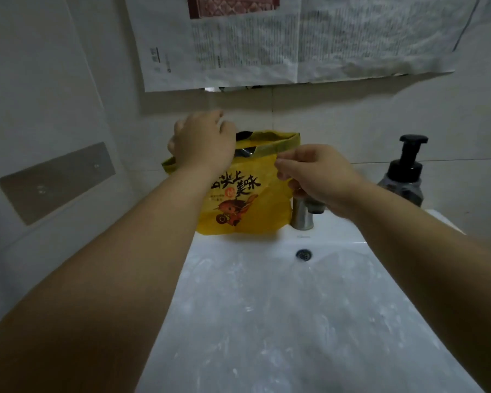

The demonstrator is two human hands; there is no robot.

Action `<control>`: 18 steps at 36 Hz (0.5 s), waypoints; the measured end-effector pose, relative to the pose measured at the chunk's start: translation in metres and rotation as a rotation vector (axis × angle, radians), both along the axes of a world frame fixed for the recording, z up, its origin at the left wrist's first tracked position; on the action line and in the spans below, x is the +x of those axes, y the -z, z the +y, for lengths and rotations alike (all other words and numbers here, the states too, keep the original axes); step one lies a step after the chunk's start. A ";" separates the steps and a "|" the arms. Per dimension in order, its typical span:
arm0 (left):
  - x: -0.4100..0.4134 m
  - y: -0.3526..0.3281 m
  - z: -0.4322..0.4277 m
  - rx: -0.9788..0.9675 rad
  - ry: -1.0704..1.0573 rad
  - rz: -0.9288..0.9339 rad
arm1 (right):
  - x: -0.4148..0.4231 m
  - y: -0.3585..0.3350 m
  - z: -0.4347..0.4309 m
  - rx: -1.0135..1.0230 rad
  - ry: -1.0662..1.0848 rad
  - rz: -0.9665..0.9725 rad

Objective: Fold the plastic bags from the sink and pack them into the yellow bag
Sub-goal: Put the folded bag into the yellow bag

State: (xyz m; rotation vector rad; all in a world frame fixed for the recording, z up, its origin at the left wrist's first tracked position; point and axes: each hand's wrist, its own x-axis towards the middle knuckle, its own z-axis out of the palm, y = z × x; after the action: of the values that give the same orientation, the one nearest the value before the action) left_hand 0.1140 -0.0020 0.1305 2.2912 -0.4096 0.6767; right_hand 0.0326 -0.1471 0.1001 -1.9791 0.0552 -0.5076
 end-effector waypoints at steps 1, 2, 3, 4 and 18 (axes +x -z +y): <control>-0.005 0.004 0.003 -0.047 0.014 -0.058 | -0.003 0.000 0.001 0.008 0.005 0.002; -0.013 0.010 0.006 -0.077 0.040 -0.112 | -0.008 0.001 0.004 0.025 0.007 0.005; -0.021 0.016 0.009 -0.099 0.081 -0.157 | -0.014 0.002 0.007 0.044 0.010 0.006; -0.031 0.024 0.011 -0.121 0.134 -0.178 | -0.022 0.004 0.009 0.061 0.011 0.005; -0.136 0.167 0.011 0.541 0.376 0.799 | -0.112 0.104 0.015 0.015 0.108 0.371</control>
State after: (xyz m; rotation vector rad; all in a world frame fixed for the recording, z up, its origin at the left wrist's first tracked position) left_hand -0.0218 0.0090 -0.0365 2.6260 -0.6493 -0.6058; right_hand -0.0790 -0.1317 -0.0042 -2.0406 0.3979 -0.2015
